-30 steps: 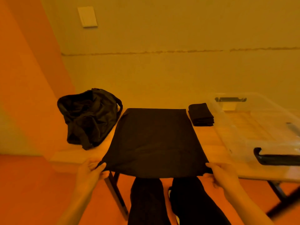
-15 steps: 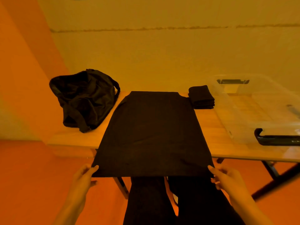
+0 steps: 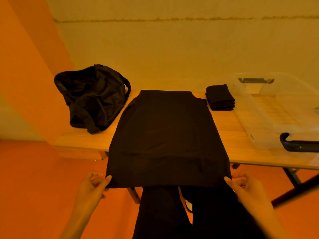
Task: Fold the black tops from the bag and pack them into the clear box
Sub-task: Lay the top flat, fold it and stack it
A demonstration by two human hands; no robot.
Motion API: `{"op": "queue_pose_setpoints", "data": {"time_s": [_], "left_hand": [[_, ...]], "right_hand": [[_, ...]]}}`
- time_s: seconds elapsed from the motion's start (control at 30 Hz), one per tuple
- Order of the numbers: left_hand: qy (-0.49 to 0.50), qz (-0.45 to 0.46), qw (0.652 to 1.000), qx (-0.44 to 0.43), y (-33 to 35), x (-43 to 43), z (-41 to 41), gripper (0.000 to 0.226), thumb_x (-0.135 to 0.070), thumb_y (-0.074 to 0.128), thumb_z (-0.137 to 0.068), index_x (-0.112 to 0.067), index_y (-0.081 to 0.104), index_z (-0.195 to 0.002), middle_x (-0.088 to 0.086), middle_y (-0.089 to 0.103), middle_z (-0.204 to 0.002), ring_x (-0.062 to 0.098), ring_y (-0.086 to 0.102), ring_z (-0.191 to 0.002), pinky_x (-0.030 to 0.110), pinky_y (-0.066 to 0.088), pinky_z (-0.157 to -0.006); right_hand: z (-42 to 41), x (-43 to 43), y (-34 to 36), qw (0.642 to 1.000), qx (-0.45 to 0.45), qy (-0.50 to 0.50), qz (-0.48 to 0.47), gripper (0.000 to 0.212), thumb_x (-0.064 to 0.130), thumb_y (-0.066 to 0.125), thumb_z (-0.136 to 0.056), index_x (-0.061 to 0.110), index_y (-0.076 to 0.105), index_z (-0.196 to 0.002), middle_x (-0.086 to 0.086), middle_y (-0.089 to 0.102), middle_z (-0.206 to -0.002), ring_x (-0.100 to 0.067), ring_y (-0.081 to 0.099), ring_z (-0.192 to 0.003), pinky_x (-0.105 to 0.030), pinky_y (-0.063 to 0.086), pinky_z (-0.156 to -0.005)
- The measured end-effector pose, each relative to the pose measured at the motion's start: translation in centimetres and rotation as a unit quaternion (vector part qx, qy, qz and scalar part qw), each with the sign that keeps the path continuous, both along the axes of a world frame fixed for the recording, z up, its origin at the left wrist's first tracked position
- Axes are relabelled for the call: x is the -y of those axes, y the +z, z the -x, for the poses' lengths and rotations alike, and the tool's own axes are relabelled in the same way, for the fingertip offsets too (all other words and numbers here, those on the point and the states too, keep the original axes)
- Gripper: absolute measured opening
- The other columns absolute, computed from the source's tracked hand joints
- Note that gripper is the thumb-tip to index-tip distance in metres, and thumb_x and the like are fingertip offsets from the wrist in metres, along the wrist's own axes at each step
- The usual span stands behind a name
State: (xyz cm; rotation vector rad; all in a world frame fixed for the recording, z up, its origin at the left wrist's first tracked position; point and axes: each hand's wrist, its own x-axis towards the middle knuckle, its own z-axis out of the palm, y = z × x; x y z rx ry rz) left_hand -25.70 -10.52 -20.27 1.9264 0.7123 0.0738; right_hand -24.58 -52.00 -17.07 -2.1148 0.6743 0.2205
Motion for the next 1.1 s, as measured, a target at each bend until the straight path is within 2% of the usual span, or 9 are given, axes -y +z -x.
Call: {"op": "queue_pose_setpoints", "data": {"time_s": [0.1,0.23,0.3,0.37,0.53,0.67,0.83,1.0,1.1], "left_hand": [[-0.045,-0.301,0.951,0.051,1.0,0.6,-1.0,0.030,-0.046,0.072,-0.089,-0.020,0.061,-0.099,0.002,0.064,-0.105,0.022,0.059,-0.093,0.039,0.050,-0.071],[-0.197,-0.385,0.875,0.218,3.7,3.9,-6.7,0.045,-0.053,0.048,-0.098,-0.016,0.067,-0.112,0.001,0.059,-0.118,0.023,0.055,-0.110,0.039,0.046,-0.087],[-0.284,-0.370,0.865,0.184,4.5,5.2,-11.5,0.063,-0.059,0.034,-0.101,-0.015,0.057,-0.140,0.004,0.050,-0.145,0.025,0.047,-0.132,0.042,0.043,-0.105],[-0.347,-0.403,0.843,0.082,4.8,5.6,-17.0,0.068,-0.059,0.028,-0.105,-0.018,0.032,-0.158,0.007,0.025,-0.166,0.026,0.025,-0.151,0.043,0.026,-0.121],[-0.394,-0.484,0.778,-0.077,3.8,3.7,-27.6,0.072,-0.062,0.015,-0.104,-0.022,0.002,-0.163,0.009,-0.005,-0.170,0.025,-0.004,-0.157,0.041,0.003,-0.127],[-0.343,-0.481,0.803,-0.077,3.0,2.5,-31.2,0.074,-0.064,0.014,-0.103,-0.022,0.002,-0.163,0.014,-0.005,-0.170,0.027,-0.007,-0.157,0.040,0.000,-0.126],[-0.304,-0.481,0.817,-0.092,3.6,3.6,-32.6,0.077,-0.063,0.012,-0.102,-0.016,0.006,-0.163,0.018,-0.001,-0.169,0.030,-0.008,-0.156,0.042,0.000,-0.126],[-0.305,-0.522,0.796,-0.036,4.4,6.5,-29.5,0.086,-0.066,-0.003,-0.094,-0.014,0.006,-0.162,0.015,-0.005,-0.169,0.027,-0.009,-0.156,0.041,-0.006,-0.125],[-0.339,-0.499,0.794,-0.069,4.0,7.4,-26.7,0.087,-0.070,-0.009,-0.088,-0.025,-0.003,-0.161,0.011,-0.015,-0.168,0.026,-0.018,-0.155,0.043,-0.007,-0.127]], "right_hand": [[-0.6,-1.1,0.4,0.966,0.101,0.074,0.224,0.031,0.049,0.066,-0.088,0.026,0.057,-0.106,0.009,0.057,-0.090,-0.008,0.058,-0.077,-0.025,0.045,-0.057],[-5.8,-6.7,2.3,0.878,0.294,0.222,0.305,0.021,0.038,0.067,-0.089,0.026,0.064,-0.106,0.006,0.058,-0.106,-0.012,0.054,-0.103,-0.019,0.045,-0.066],[-10.6,-9.8,2.8,0.858,0.267,0.311,0.311,0.042,0.046,0.056,-0.095,0.029,0.057,-0.133,0.001,0.050,-0.141,-0.018,0.043,-0.135,-0.032,0.048,-0.098],[-15.2,-12.2,2.9,0.840,0.188,0.376,0.341,0.062,0.058,0.040,-0.099,0.034,0.029,-0.156,-0.003,0.020,-0.166,-0.023,0.014,-0.154,-0.041,0.023,-0.121],[-19.4,-13.2,0.6,0.831,0.078,0.382,0.397,0.079,0.076,-0.007,-0.087,0.038,-0.009,-0.157,-0.007,-0.009,-0.168,-0.026,-0.011,-0.154,-0.046,-0.001,-0.125],[-18.5,-12.4,-0.8,0.830,0.087,0.374,0.405,0.079,0.076,-0.016,-0.085,0.041,-0.005,-0.155,-0.003,-0.005,-0.166,-0.024,-0.006,-0.154,-0.046,0.004,-0.124],[-18.5,-12.1,-1.1,0.844,0.054,0.362,0.391,0.072,0.074,0.009,-0.097,0.035,0.029,-0.154,-0.008,0.031,-0.161,-0.029,0.027,-0.149,-0.055,0.034,-0.114],[-19.1,-11.8,1.1,0.851,0.068,0.379,0.357,0.081,0.076,-0.021,-0.077,0.045,-0.020,-0.151,-0.001,-0.021,-0.162,-0.020,-0.021,-0.150,-0.043,-0.009,-0.122],[-20.5,-9.7,2.4,0.864,0.093,0.317,0.379,0.082,0.076,-0.020,-0.077,0.042,-0.018,-0.152,-0.001,-0.017,-0.164,-0.018,-0.019,-0.151,-0.041,-0.009,-0.123]]}}
